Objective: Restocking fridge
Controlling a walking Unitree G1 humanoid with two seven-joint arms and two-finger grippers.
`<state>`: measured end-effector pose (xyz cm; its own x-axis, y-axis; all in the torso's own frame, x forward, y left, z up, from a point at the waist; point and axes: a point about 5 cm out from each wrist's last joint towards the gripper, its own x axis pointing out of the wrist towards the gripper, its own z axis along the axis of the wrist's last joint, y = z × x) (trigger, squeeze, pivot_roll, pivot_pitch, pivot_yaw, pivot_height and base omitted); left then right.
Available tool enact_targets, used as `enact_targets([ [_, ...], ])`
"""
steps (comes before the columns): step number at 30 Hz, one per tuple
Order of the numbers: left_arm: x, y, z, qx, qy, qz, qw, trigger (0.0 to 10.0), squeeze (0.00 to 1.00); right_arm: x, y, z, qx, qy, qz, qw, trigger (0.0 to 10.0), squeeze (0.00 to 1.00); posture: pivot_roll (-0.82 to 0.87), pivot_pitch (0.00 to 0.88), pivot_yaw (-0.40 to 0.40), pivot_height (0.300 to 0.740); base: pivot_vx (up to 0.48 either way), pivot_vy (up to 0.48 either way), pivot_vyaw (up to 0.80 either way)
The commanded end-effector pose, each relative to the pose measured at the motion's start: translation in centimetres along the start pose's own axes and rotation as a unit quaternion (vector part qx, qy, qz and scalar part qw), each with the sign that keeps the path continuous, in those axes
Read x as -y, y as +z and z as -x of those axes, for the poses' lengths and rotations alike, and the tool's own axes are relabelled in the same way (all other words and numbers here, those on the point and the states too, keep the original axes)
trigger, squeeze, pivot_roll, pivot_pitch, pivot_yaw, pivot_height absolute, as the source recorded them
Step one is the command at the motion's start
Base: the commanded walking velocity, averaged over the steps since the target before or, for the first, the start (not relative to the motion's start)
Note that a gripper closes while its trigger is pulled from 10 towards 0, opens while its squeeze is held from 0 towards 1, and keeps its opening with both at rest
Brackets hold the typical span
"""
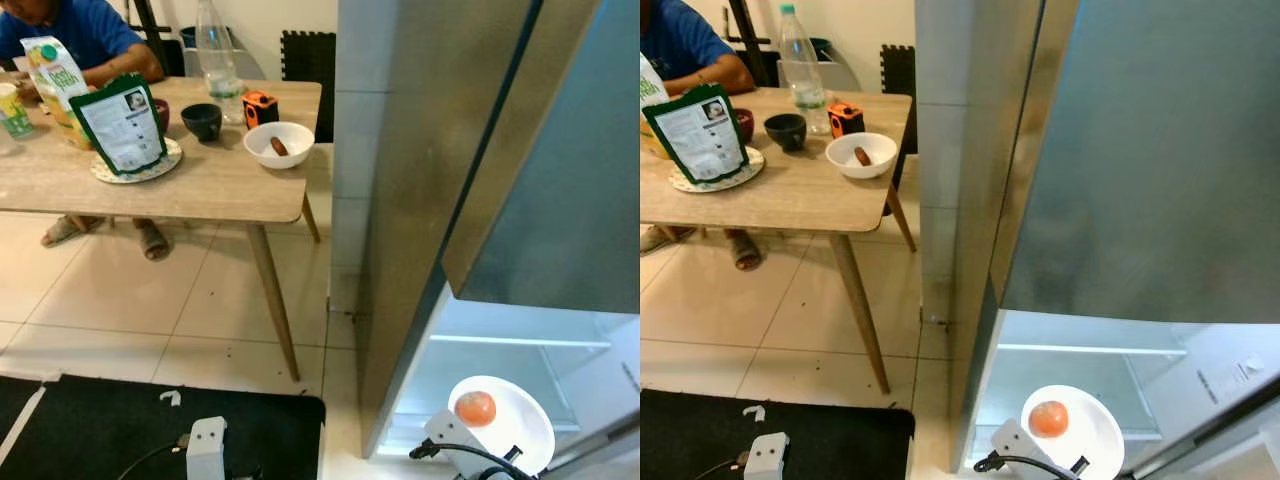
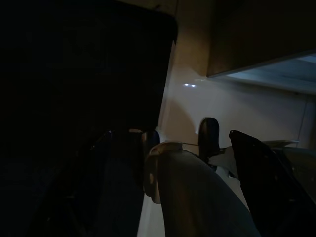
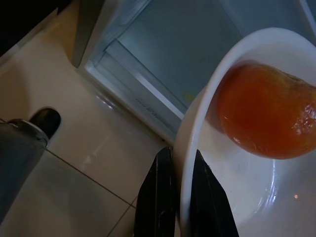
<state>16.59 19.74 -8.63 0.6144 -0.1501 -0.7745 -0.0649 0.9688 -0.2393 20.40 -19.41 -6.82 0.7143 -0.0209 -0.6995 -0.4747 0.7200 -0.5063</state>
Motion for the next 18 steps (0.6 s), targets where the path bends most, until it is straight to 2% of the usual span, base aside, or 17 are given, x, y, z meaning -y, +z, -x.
enact_targets([
  [1,0.06,-0.54,0.09,-0.013,-0.007,-0.002,1.000,10.0,0.00,0.36,-0.40,0.09,-0.004,-0.008,-0.002,1.000,10.0,0.00,-0.07,0.058,-0.012,0.740,0.000,-0.435,0.00],
  [13,0.09,-0.50,0.08,-0.013,-0.009,-0.001,1.000,10.0,0.00,0.64,-0.53,0.09,-0.007,-0.012,0.001,1.000,10.0,0.00,-0.07,0.051,-0.017,0.740,0.000,-0.433,0.00],
  [18,0.15,-0.48,0.03,-0.014,-0.007,-0.004,1.000,10.0,0.00,0.75,-0.55,0.08,-0.008,-0.013,0.004,1.000,10.0,0.00,-0.07,0.045,-0.019,0.740,0.000,-0.064,0.00],
])
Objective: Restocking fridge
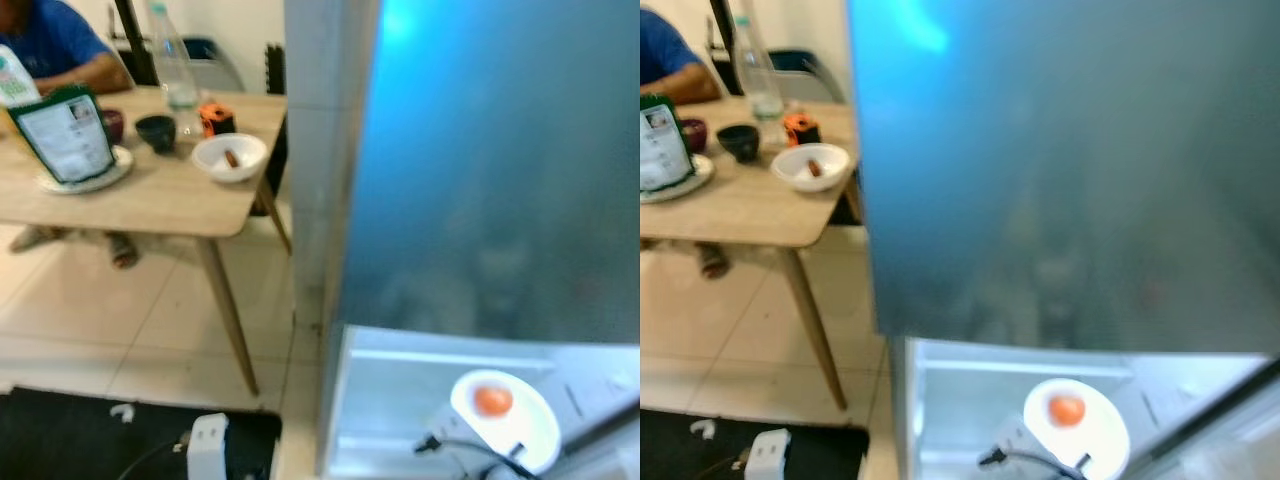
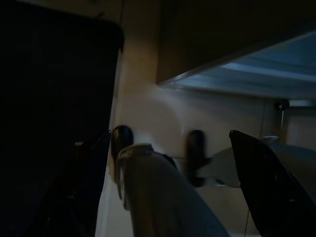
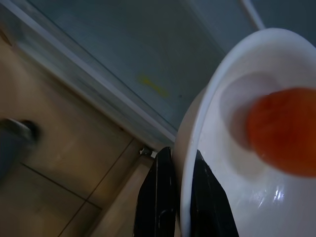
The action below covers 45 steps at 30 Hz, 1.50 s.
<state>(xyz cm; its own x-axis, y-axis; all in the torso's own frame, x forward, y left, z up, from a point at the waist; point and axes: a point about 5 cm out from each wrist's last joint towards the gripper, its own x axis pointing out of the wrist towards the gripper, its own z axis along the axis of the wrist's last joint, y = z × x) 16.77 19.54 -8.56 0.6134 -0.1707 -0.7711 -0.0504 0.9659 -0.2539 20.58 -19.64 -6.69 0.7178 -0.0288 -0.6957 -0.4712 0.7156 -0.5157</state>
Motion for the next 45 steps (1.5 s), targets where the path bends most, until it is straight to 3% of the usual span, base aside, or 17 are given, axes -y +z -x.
enact_targets([
  [1,-0.1,-0.6,0.1,-0.013,0.003,-0.002,1.000,10.0,0.00,0.4,-0.5,0.1,-0.007,-0.008,0.001,1.000,10.0,0.00,-0.07,0.045,-0.019,0.740,0.000,0.000,0.00],
  [10,0.0,-1.0,0.2,-0.016,0.002,0.004,1.000,10.0,0.00,1.2,0.1,-0.1,0.005,-0.016,0.013,1.000,10.0,0.00,-0.06,0.053,-0.022,0.740,0.000,0.000,0.00],
  [21,0.4,-1.1,0.1,-0.017,-0.011,-0.005,1.000,10.0,0.00,1.6,1.4,-0.5,0.031,-0.018,0.019,0.999,10.0,0.00,-0.07,0.058,-0.019,0.740,0.000,0.000,-0.59],
  [25,0.7,-1.0,0.0,-0.020,-0.027,-0.028,0.999,10.0,0.00,1.7,1.7,-0.5,0.037,-0.019,0.025,0.999,10.0,0.00,-0.07,0.058,-0.019,0.740,0.000,0.000,0.00],
  [31,1.8,-0.3,-0.3,-0.021,-0.073,-0.108,0.991,10.0,0.00,2.6,2.6,-0.7,0.054,-0.029,0.029,0.998,10.0,0.00,-0.07,0.061,-0.018,0.740,0.000,0.000,0.00],
  [36,3.5,0.9,-0.7,-0.007,-0.143,-0.190,0.971,10.0,0.00,3.6,3.4,-0.9,0.069,-0.038,0.031,0.996,10.0,0.00,-0.07,0.061,-0.015,0.740,0.000,0.000,0.00],
  [38,4.0,1.1,-0.7,-0.011,-0.176,-0.226,0.958,10.0,0.00,3.8,3.6,-1.0,0.071,-0.040,0.031,0.996,10.0,0.00,-0.07,0.061,-0.015,0.740,0.000,0.000,0.00],
  [42,4.5,0.0,-0.2,-0.061,-0.250,-0.338,0.905,10.0,0.00,4.0,3.6,-1.0,0.072,-0.042,0.031,0.996,10.0,0.00,-0.06,0.066,-0.015,0.740,0.000,0.000,0.00],
  [45,4.5,-0.4,0.0,-0.088,-0.273,-0.388,0.876,10.0,0.00,4.1,3.6,-1.0,0.072,-0.042,0.031,0.996,10.0,0.00,-0.06,0.066,-0.015,0.740,0.000,0.000,0.00],
])
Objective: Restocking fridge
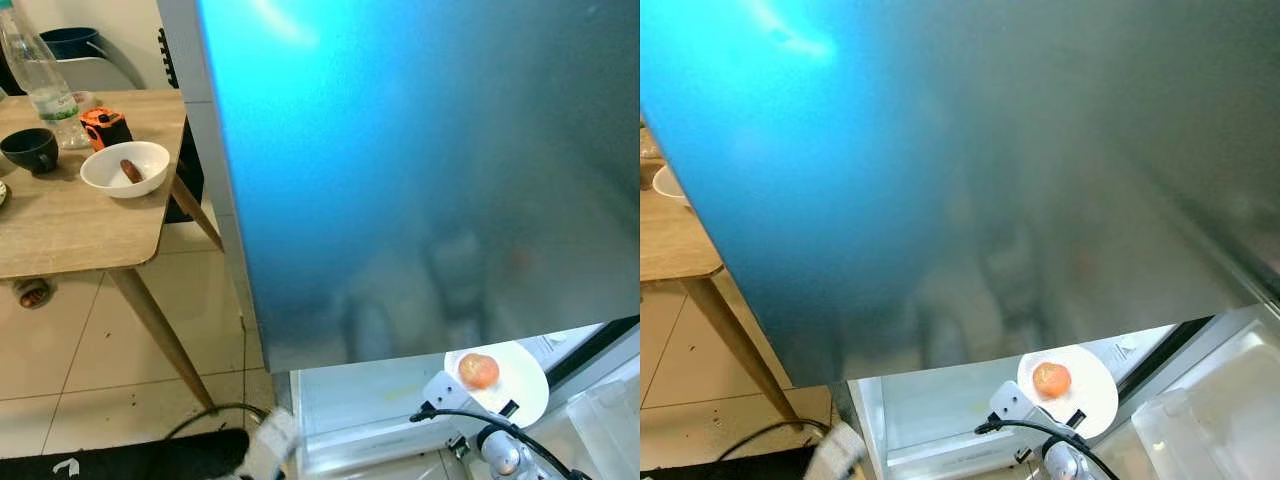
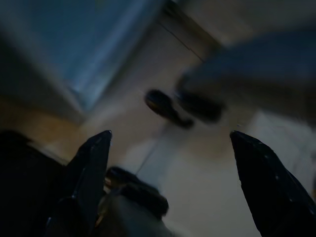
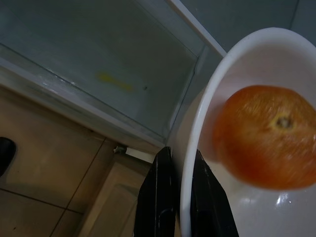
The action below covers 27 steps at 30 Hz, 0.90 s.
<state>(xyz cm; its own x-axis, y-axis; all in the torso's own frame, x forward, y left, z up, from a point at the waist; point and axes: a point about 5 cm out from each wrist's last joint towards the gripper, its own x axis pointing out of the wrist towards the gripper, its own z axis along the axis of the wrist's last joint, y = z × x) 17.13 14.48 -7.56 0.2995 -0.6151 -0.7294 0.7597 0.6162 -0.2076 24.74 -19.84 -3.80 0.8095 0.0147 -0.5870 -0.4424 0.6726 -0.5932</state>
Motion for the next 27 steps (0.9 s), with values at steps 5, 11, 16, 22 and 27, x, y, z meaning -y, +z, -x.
enact_targets([
  [5,-0.5,0.2,0.4,-0.023,-0.020,-0.069,0.997,10.0,0.00,0.9,0.1,-0.1,0.004,-0.011,-0.003,1.000,10.0,0.00,-0.06,0.066,-0.014,0.740,0.000,0.000,0.00],
  [11,-2.8,5.3,0.3,0.065,0.062,-0.122,0.988,10.0,0.00,2.0,0.7,-0.5,0.002,-0.014,-0.018,1.000,10.0,0.00,-0.06,0.069,-0.018,0.740,0.000,0.000,0.00],
  [16,-2.7,8.4,0.0,0.129,0.052,-0.140,0.980,10.0,0.00,3.2,1.1,-0.7,0.002,-0.029,-0.019,0.999,10.0,0.00,-0.06,0.070,-0.021,0.721,0.000,0.000,0.00],
  [22,-1.2,10.0,-0.9,0.157,0.003,-0.167,0.973,10.0,0.00,3.7,1.4,-0.9,0.007,-0.032,-0.021,0.999,10.0,0.00,-0.07,0.065,-0.023,0.692,0.000,0.000,0.00],
  [27,0.3,10.1,-1.6,0.162,-0.043,-0.175,0.970,10.0,0.00,3.7,1.6,-0.9,0.011,-0.028,-0.016,0.999,10.0,0.00,-0.07,0.062,-0.024,0.672,0.000,0.000,0.00],
])
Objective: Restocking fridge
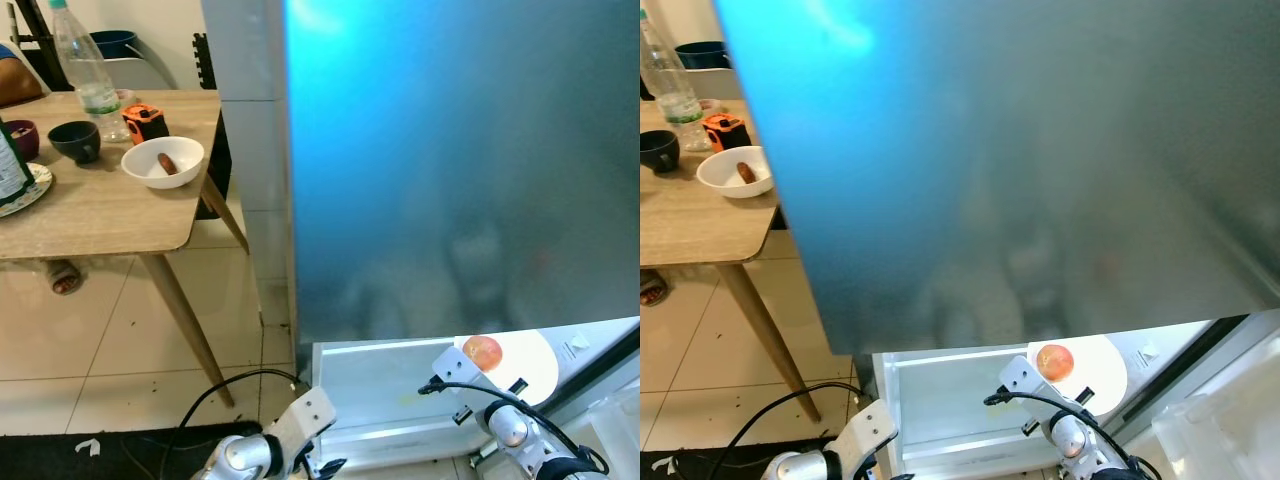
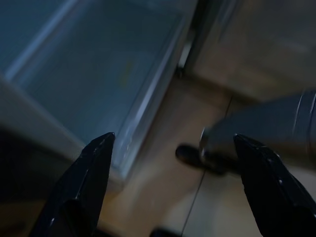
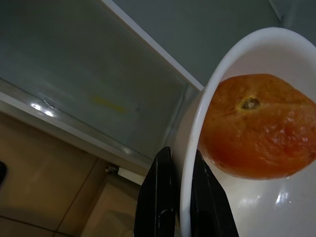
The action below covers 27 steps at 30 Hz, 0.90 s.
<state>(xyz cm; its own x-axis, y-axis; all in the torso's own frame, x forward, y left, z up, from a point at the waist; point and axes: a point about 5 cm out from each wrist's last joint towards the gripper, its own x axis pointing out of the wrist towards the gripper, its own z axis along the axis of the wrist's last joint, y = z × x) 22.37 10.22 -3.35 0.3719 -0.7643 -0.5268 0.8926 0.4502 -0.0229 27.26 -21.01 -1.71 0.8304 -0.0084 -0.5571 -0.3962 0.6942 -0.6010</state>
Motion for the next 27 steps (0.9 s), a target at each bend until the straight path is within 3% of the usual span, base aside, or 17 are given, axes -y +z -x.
enact_targets([
  [1,0.3,2.2,-1.2,0.038,-0.027,-0.035,0.998,10.0,0.00,0.6,0.4,-0.1,0.008,-0.005,0.000,1.000,10.0,0.00,-0.07,0.062,-0.024,0.667,0.000,0.000,0.00],
  [5,1.7,2.5,-1.8,0.051,-0.069,-0.034,0.996,10.0,0.00,0.3,0.4,-0.1,0.015,0.002,-0.001,1.000,10.0,0.00,-0.07,0.062,-0.025,0.667,0.000,0.000,0.00],
  [13,2.0,4.0,-2.4,0.081,-0.075,-0.061,0.992,10.0,0.00,0.3,0.3,-0.1,0.006,0.005,0.003,1.000,10.0,0.00,-0.07,0.063,-0.024,0.663,0.000,0.000,0.00],
  [15,1.7,5.0,-2.7,0.103,-0.051,-0.067,0.991,10.0,0.00,0.3,0.4,-0.1,0.007,0.005,0.004,1.000,10.0,0.00,-0.07,0.066,-0.019,0.648,0.000,0.000,0.00],
  [22,0.7,5.6,-2.5,0.129,0.024,-0.058,0.990,10.0,0.00,0.8,0.7,-0.2,0.010,0.000,0.008,1.000,10.0,0.00,-0.07,0.070,-0.018,0.618,0.000,0.000,0.00],
  [27,0.6,5.8,-2.2,0.147,0.043,-0.061,0.986,10.0,0.00,2.0,0.8,-0.3,0.013,-0.010,0.012,1.000,10.0,0.00,-0.07,0.075,-0.017,0.593,0.000,0.000,0.00],
])
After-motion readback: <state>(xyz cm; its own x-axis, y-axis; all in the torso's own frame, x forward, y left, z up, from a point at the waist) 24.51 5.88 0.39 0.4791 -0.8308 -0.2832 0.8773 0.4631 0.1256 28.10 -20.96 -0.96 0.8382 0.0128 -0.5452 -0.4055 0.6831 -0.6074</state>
